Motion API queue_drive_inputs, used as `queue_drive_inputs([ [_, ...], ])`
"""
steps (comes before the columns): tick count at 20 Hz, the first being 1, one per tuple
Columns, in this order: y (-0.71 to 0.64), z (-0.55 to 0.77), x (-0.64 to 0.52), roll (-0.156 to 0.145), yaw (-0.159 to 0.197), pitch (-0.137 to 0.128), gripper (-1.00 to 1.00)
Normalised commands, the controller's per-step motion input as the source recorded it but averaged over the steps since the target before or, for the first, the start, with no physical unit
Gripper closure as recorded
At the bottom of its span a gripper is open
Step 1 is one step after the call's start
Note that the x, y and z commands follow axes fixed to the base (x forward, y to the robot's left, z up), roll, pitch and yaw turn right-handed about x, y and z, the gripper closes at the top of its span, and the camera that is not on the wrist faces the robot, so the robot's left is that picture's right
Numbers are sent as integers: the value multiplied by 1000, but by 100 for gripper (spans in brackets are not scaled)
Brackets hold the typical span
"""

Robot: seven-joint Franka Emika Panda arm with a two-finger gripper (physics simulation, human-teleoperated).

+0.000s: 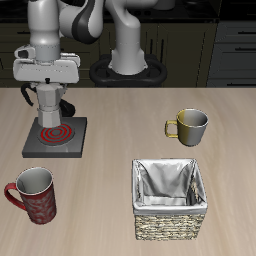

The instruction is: Place the moka pot on the stove

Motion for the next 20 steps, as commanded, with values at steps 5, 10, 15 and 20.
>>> queue_drive_inputs([
  [5, 20, -189, 63, -3, 2, 24, 100],
  [10, -14, -173, 10, -10, 7, 15, 100],
  [15, 22, -236, 34, -17, 4, 46, 100],
  [20, 33, -165, -12, -17, 56, 29, -100],
])
